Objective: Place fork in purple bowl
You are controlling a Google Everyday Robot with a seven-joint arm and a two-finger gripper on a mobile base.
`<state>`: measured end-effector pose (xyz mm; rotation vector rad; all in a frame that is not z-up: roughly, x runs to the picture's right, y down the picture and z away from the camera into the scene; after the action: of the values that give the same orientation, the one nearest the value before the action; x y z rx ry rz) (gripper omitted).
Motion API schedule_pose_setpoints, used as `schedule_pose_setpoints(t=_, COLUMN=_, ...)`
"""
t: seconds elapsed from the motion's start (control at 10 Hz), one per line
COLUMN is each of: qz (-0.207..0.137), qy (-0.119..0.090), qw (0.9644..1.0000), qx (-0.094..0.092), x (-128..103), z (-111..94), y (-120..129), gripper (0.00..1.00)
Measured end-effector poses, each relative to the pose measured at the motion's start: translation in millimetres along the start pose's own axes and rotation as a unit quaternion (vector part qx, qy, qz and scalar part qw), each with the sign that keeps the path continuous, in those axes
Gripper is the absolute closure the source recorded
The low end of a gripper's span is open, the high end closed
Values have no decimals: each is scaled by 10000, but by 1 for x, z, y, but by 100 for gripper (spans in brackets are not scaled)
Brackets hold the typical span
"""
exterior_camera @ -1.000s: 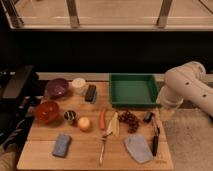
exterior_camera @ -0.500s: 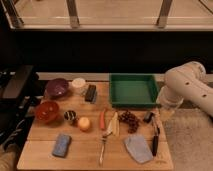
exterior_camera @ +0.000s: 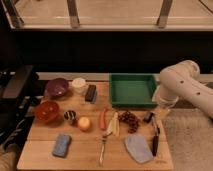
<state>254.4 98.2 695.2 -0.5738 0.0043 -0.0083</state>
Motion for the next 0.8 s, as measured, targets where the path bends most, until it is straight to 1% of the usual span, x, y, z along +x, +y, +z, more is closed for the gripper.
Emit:
schedule_pose_setpoints(t=0.1, qz=-63, qy=-26, qw=10000, qx=-2, x=-8, z=1, y=-2, gripper=35)
schedule_pose_setpoints(t=0.3, qz=-377, qy=-221, qw=9990, qx=-55, x=-35, z=8, y=-7, gripper=35)
schedule_pose_setpoints(t=0.4, qz=-591, qy=-355, qw=9976, qx=-73, x=-48, z=11, y=-7, gripper=35)
schedule_pose_setpoints(t=0.5, qz=-1065, qy=-520, qw=9929, qx=-72, x=-65, z=14, y=-4, gripper=35)
schedule_pose_setpoints(t=0.6, qz=-1630, qy=-624, qw=9846, qx=-59, x=-76, z=16, y=2, gripper=35)
schedule_pose_setpoints(t=0.7, qz=-2194, qy=-700, qw=9731, qx=-41, x=-87, z=17, y=8, gripper=35)
schedule_pose_setpoints(t=0.8, qz=-2610, qy=-748, qw=9624, qx=-27, x=-95, z=18, y=13, gripper=35)
